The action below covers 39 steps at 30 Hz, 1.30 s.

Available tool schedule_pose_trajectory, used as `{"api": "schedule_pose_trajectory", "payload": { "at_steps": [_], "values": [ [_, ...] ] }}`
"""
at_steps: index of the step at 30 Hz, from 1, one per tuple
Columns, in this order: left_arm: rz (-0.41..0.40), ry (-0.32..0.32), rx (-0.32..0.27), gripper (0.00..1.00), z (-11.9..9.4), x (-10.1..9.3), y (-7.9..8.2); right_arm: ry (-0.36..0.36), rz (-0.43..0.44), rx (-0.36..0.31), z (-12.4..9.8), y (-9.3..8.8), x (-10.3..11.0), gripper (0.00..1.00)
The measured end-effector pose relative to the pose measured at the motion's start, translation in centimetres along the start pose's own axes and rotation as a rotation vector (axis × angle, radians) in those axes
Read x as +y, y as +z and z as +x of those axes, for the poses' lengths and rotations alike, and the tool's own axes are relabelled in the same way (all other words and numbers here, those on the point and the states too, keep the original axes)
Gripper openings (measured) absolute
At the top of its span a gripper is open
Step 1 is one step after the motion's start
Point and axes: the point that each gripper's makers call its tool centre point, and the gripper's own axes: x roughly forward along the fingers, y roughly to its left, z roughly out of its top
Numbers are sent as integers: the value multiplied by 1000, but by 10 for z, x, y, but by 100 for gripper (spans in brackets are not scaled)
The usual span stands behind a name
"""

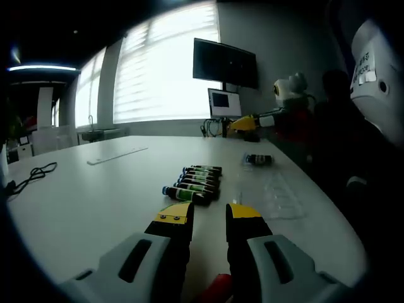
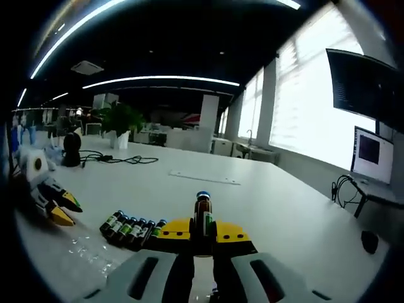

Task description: Grip medicine bottles put into box

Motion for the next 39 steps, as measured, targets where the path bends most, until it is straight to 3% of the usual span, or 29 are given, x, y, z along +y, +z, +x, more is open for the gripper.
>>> {"api": "schedule_pose_trajectory", "payload": {
  "at_steps": [18, 28, 39],
  "values": [
    [1, 0, 1, 14, 0, 0, 0, -32, 72, 59, -29, -28, -4, 6],
    [2, 0, 1, 14, 0, 0, 0, -36, 155, 144, -41, -52, -4, 6],
    [2, 0, 1, 14, 0, 1, -1, -17, 156, 238, -43, -64, 5, 6]
  ]
}}
